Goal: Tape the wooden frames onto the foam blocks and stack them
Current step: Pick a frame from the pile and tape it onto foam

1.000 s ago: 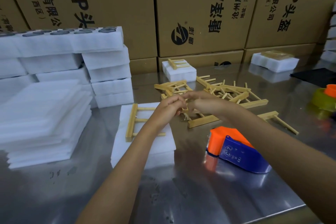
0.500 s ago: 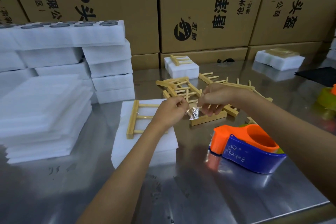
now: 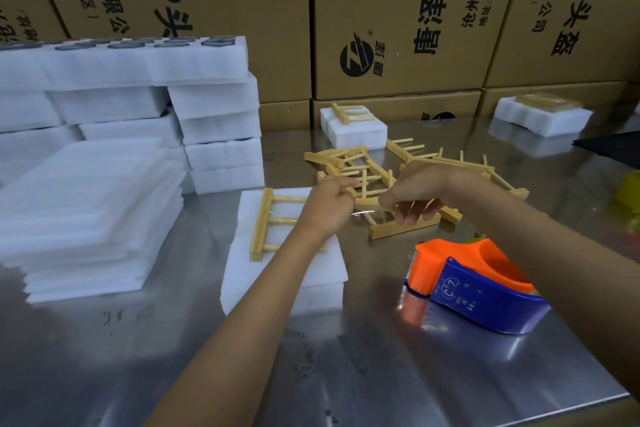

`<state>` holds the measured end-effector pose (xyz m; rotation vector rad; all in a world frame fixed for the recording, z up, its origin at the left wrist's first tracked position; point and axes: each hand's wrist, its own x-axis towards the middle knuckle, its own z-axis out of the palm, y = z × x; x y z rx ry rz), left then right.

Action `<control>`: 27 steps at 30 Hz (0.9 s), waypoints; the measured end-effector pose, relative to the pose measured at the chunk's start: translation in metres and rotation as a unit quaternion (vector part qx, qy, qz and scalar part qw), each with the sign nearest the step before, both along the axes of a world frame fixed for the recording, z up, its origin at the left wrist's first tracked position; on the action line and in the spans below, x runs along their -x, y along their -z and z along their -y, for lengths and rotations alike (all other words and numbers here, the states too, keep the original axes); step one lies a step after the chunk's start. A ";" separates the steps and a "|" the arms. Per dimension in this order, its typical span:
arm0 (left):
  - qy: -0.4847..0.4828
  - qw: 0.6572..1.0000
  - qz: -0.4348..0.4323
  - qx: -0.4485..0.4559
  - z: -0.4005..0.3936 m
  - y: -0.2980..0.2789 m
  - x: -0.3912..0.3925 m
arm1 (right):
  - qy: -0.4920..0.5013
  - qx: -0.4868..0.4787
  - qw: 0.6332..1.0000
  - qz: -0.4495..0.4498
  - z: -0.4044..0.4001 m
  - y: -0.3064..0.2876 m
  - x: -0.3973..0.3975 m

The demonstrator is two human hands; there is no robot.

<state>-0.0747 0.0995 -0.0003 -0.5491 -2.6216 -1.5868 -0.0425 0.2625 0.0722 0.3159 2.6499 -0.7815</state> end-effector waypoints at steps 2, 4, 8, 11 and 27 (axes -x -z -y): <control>-0.019 0.995 0.027 -0.092 0.002 -0.006 -0.002 | -0.018 -0.051 0.999 -0.008 0.006 0.007 -0.001; -0.030 0.982 0.045 -0.180 0.007 -0.014 -0.004 | -0.041 -0.107 0.993 -0.022 0.015 0.016 -0.004; -0.068 0.963 0.013 -0.261 0.029 -0.021 -0.011 | -0.048 -0.221 0.971 -0.072 0.039 0.032 -0.009; -0.086 0.973 -0.031 -0.211 0.048 -0.025 -0.016 | -0.051 -0.215 0.973 -0.065 0.050 0.039 -0.009; 0.054 0.878 -0.249 0.404 0.048 0.002 -0.059 | -0.063 -0.136 0.987 -0.063 0.045 0.041 -0.007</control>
